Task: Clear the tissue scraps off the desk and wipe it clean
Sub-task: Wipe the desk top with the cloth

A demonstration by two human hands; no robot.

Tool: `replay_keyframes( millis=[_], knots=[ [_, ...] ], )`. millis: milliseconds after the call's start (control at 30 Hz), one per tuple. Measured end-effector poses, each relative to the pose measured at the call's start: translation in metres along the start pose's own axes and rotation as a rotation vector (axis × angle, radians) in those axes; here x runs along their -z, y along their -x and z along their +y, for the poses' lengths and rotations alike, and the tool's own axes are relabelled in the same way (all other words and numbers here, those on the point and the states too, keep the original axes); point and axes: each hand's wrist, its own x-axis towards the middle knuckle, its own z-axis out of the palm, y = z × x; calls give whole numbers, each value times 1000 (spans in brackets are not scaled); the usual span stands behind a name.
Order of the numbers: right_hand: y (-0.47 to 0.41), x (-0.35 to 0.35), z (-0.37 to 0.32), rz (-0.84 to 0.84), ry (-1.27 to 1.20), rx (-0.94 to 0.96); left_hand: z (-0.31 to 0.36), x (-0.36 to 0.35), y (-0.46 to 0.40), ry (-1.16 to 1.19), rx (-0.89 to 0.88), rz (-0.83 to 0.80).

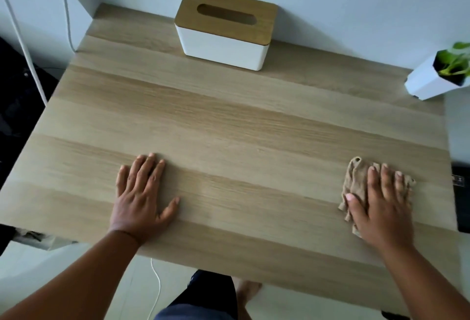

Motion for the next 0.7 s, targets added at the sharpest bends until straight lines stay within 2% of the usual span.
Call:
replay_keyframes(
  millis=[167,400,700],
  knots=[
    [-4,-1,-54,-63,-30,-162,2,3,0,-12,8,-20],
    [-12,-3,-185,-50,-64,41,2,2,-1,-29,10,-34],
    [-72,17,-357,-63,-172,326,2,3,-1,-54,9,-31]
  ],
)
